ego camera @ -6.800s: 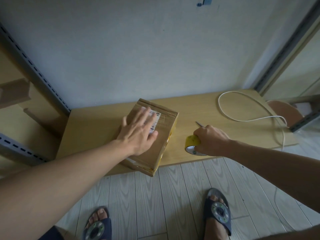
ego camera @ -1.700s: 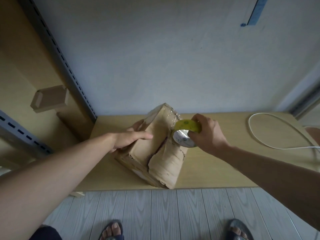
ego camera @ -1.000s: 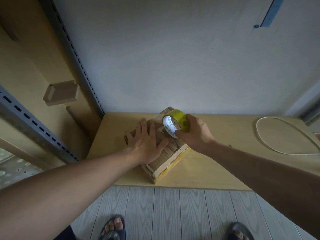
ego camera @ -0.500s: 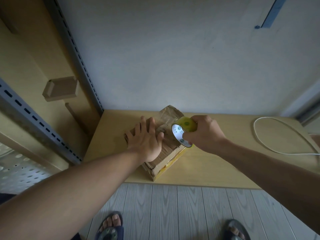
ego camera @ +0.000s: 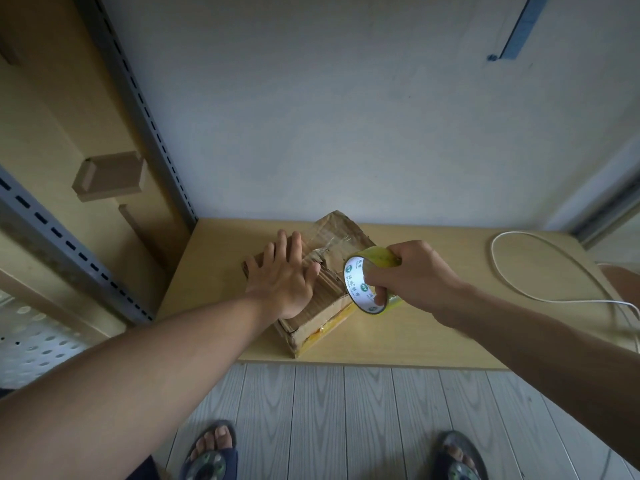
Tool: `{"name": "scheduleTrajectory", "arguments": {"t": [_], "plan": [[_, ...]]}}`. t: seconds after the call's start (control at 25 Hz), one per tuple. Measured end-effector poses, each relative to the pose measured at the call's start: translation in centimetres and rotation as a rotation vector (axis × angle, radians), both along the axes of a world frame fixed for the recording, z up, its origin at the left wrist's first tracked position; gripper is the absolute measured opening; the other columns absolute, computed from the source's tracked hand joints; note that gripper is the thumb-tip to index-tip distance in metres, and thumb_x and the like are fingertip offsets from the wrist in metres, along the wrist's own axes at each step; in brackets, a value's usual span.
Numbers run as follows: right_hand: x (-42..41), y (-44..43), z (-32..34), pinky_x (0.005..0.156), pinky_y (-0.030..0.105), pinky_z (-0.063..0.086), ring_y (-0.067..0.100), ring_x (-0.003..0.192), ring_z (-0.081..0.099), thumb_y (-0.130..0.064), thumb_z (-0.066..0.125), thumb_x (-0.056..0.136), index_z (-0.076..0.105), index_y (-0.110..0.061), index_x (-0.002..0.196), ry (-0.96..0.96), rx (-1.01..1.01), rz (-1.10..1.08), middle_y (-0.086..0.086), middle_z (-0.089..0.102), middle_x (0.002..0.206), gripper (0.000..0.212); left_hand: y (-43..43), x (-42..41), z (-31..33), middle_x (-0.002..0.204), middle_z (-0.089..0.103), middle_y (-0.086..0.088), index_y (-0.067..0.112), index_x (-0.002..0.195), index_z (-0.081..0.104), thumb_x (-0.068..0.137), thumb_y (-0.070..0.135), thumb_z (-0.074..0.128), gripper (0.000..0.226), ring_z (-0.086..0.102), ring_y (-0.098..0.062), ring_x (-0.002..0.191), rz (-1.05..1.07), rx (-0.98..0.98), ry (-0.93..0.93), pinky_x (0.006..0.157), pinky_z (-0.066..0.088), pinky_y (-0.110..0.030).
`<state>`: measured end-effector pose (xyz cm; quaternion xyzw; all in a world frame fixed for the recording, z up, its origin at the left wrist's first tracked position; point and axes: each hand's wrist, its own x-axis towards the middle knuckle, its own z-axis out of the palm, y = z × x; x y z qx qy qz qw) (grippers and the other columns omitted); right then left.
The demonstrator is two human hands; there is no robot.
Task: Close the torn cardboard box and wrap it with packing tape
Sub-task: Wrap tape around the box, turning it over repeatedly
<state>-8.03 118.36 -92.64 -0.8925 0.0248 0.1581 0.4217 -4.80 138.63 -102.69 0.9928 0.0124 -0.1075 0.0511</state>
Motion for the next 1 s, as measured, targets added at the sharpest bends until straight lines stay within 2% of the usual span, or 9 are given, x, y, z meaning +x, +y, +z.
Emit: {"name": "scheduleTrajectory", "arguments": {"t": [0.12, 0.28, 0.44, 0.64, 0.76, 0.88, 1.0], "plan": [[-0.5, 0.3, -0.3, 0.048, 0.025, 0.033, 0.013, 0.048, 0.041, -0.013, 0.066, 0.066, 0.065, -0.007, 0.059, 0.004, -0.048, 0.02, 0.005, 0.066, 0.056, 0.009, 0.2, 0.0, 0.0, 0.169, -0.013, -0.004, 0.021, 0.16, -0.012, 0.103, 0.059, 0.008, 0.072, 0.002, -0.028, 0.154, -0.003, -0.005, 0.0, 0.119, 0.014, -0.06], [-1.6, 0.2, -1.4, 0.031, 0.015, 0.024, 0.005, 0.031, 0.036, -0.009, 0.067, 0.065, 0.06, -0.009, 0.057, 0.023, -0.184, 0.052, -0.009, 0.048, 0.037, 0.01, 0.3, 0.0, -0.2, 0.169, -0.004, -0.007, 0.018, 0.161, -0.004, 0.103, 0.059, 0.011, 0.073, 0.01, -0.03, 0.153, -0.02, 0.009, -0.064, 0.115, 0.018, -0.06], [-2.4, -0.5, -3.1, 0.03, 0.014, 0.023, 0.002, 0.032, 0.041, -0.008, 0.068, 0.061, 0.054, -0.015, 0.047, 0.011, -0.241, 0.076, -0.01, 0.046, 0.035, 0.021, 0.2, 0.2, -0.1, 0.17, -0.007, -0.005, 0.021, 0.161, -0.008, 0.102, 0.06, 0.012, 0.073, 0.006, -0.03, 0.154, 0.0, -0.02, -0.021, 0.116, 0.013, -0.06], [-2.6, -1.9, -6.5, 0.036, 0.019, 0.029, 0.01, 0.047, 0.045, -0.012, 0.07, 0.059, 0.06, -0.012, 0.059, 0.046, -0.322, 0.091, -0.006, 0.054, 0.052, 0.009, 0.2, 0.2, 0.0, 0.169, -0.01, -0.006, 0.021, 0.16, -0.012, 0.102, 0.061, 0.009, 0.074, 0.006, -0.031, 0.155, -0.008, 0.028, -0.009, 0.116, 0.017, -0.058], [-2.3, -2.4, -7.7, 0.037, 0.021, 0.03, 0.013, 0.049, 0.045, -0.013, 0.068, 0.058, 0.063, -0.009, 0.061, 0.042, -0.331, 0.094, -0.002, 0.056, 0.055, 0.007, 0.3, 0.3, -0.1, 0.169, -0.01, -0.006, 0.021, 0.16, -0.012, 0.102, 0.061, 0.009, 0.074, 0.006, -0.031, 0.155, -0.014, 0.031, -0.008, 0.116, 0.017, -0.059], [-2.2, -2.3, -8.5, 0.035, 0.019, 0.031, 0.011, 0.05, 0.048, -0.013, 0.068, 0.06, 0.062, -0.012, 0.063, 0.049, -0.329, 0.109, -0.003, 0.059, 0.057, 0.007, 0.6, 0.4, -0.5, 0.17, 0.0, -0.007, 0.022, 0.162, -0.005, 0.101, 0.063, 0.014, 0.075, 0.011, -0.033, 0.154, -0.013, -0.045, -0.051, 0.115, 0.017, -0.06], [-2.1, -2.3, -9.5, 0.036, 0.015, 0.032, 0.007, 0.05, 0.053, -0.014, 0.066, 0.068, 0.061, -0.016, 0.066, 0.051, -0.305, 0.144, -0.003, 0.065, 0.055, 0.006, 1.2, 0.6, -1.0, 0.162, 0.024, -0.008, 0.02, 0.16, 0.014, 0.101, 0.06, 0.029, 0.072, 0.025, -0.032, 0.146, -0.027, -0.185, -0.17, 0.111, 0.025, -0.057]]}}
